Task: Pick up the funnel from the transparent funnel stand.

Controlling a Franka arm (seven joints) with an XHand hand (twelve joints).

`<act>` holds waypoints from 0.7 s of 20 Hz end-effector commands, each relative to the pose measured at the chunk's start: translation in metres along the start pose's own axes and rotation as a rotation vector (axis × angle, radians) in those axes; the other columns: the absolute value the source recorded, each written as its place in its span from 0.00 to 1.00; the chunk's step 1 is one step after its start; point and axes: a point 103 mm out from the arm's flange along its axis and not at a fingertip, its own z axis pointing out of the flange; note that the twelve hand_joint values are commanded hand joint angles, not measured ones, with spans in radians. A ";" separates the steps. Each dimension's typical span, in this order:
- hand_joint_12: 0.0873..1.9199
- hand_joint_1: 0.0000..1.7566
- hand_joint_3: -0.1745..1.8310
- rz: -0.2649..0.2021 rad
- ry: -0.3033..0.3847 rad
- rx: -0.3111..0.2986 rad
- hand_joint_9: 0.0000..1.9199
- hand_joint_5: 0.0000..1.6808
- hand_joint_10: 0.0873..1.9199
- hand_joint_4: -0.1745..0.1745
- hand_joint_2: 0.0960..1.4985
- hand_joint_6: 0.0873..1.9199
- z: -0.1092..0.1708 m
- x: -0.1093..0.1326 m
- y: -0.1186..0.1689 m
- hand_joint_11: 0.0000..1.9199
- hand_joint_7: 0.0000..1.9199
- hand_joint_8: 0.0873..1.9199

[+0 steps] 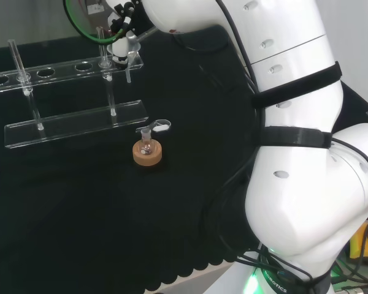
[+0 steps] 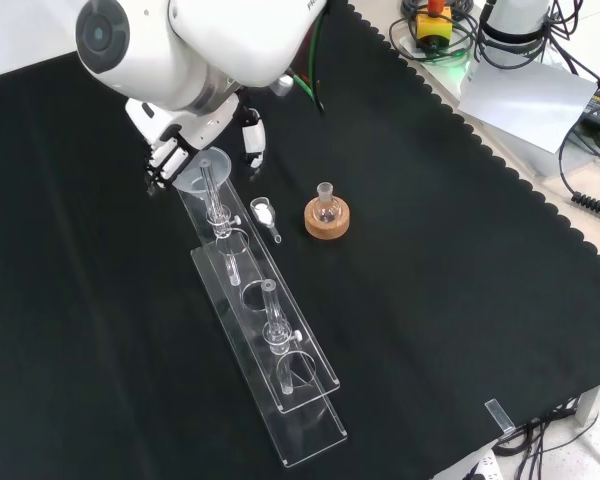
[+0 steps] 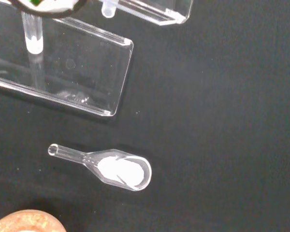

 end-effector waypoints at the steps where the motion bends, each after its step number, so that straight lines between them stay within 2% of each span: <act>1: 0.74 0.44 0.39 0.003 -0.028 -0.014 0.25 0.13 0.34 0.39 0.40 0.00 -0.003 0.001 0.001 0.22 0.05 0.34; 3: 0.73 0.44 0.39 0.007 -0.037 -0.022 0.27 0.14 0.32 0.38 0.40 0.00 -0.003 0.001 0.001 0.23 0.07 0.35; 6: 0.72 0.45 0.40 0.022 -0.068 -0.069 0.32 0.17 0.29 0.38 0.41 0.00 -0.006 0.001 -0.001 0.24 0.11 0.34; 10: 0.69 0.46 0.40 0.046 -0.122 -0.126 0.43 0.31 0.24 0.41 0.44 0.00 -0.012 0.003 -0.007 0.27 0.25 0.32; 12: 0.68 0.47 0.39 0.057 -0.149 -0.151 0.47 0.40 0.22 0.46 0.46 0.06 -0.017 0.003 -0.012 0.29 0.31 0.30; 14: 0.67 0.48 0.39 0.063 -0.151 -0.156 0.50 0.42 0.19 0.49 0.47 0.14 -0.024 0.000 -0.018 0.30 0.33 0.29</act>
